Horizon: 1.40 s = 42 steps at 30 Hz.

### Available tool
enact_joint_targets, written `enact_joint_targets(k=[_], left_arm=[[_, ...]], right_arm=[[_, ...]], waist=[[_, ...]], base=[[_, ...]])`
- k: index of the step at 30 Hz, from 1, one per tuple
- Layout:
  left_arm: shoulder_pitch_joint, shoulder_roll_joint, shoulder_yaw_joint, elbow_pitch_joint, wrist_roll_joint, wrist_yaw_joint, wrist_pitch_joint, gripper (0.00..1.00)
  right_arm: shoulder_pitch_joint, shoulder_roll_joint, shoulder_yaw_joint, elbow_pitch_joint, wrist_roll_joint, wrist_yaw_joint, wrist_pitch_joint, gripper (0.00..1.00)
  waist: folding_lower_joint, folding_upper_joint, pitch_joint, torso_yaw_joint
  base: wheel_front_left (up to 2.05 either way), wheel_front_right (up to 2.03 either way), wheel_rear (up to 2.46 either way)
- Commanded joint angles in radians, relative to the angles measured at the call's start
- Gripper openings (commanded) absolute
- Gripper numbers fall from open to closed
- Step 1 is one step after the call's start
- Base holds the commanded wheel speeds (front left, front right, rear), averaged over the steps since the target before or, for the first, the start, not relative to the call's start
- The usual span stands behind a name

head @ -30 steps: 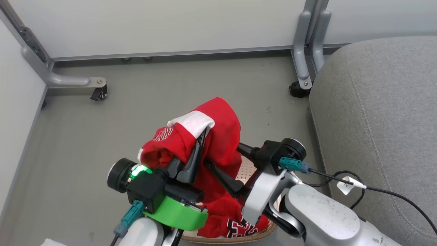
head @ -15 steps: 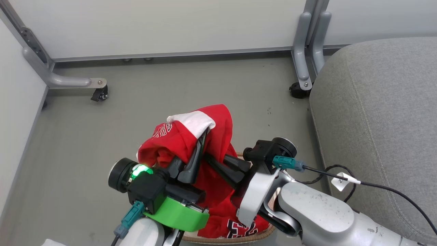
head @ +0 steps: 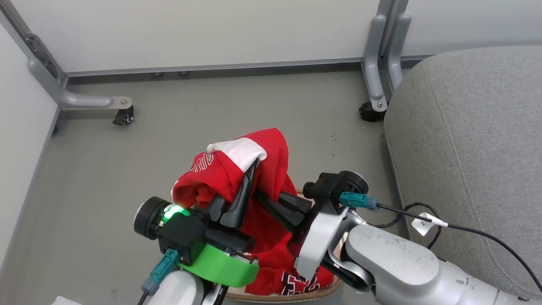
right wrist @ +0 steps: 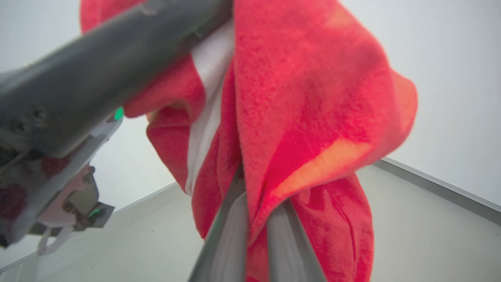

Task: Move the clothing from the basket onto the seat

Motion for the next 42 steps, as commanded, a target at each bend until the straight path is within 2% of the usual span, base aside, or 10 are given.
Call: enact_joint_targets(k=[1, 6, 7, 8, 9, 16, 24, 42], left_arm=[[-0.007, 0.006, -0.001, 0.003, -0.001, 0.006, 0.000, 0.00], [-0.014, 0.013, -0.009, 0.006, 0.008, 0.007, 0.002, 0.00], [-0.015, 0.013, -0.009, 0.006, 0.009, 0.013, 0.004, 0.28], [-0.016, 0.013, -0.010, 0.006, 0.010, 0.014, 0.004, 0.71], [-0.018, 0.016, -0.009, 0.005, 0.019, 0.021, 0.006, 1.00], [0.001, 0.028, -0.019, -0.011, 0.028, 0.028, 0.017, 1.00], [0.062, 0.068, -0.050, 0.006, 0.037, 0.021, 0.049, 1.00], [0.108, 0.138, -0.041, 0.072, 0.029, 0.031, 0.033, 1.00]], right_arm=[[-0.012, -0.002, 0.001, 0.005, 0.007, 0.000, -0.007, 0.00], [-0.014, 0.002, -0.009, 0.012, 0.007, 0.000, -0.011, 0.00], [-0.015, 0.003, -0.015, 0.013, 0.006, 0.000, -0.012, 0.00], [-0.016, 0.005, -0.026, 0.013, 0.002, 0.000, -0.013, 0.00], [-0.015, 0.007, -0.037, 0.012, -0.004, 0.000, -0.015, 0.00], [0.009, 0.022, -0.117, 0.004, -0.048, 0.000, -0.015, 0.00], [0.049, 0.042, -0.237, -0.012, -0.111, 0.000, -0.015, 0.00], [0.115, 0.025, -0.370, -0.003, -0.150, 0.000, -0.015, 0.00]], waist=[[0.0000, 0.0000, -0.001, 0.000], [0.0000, 0.0000, -0.002, 0.001], [0.0000, 0.0000, -0.001, 0.002], [0.0000, 0.0000, -0.001, 0.003], [0.0000, 0.0000, -0.001, 0.004], [0.0000, 0.0000, 0.002, 0.010], [0.0000, 0.0000, 0.011, 0.016], [0.0000, 0.0000, 0.044, 0.013]], base=[[0.00, 0.00, 0.00], [0.00, 0.00, 0.00], [0.00, 0.00, 0.00], [0.00, 0.00, 0.00], [0.00, 0.00, 0.00], [0.00, 0.00, 0.00], [0.00, 0.00, 0.00], [0.00, 0.00, 0.00]])
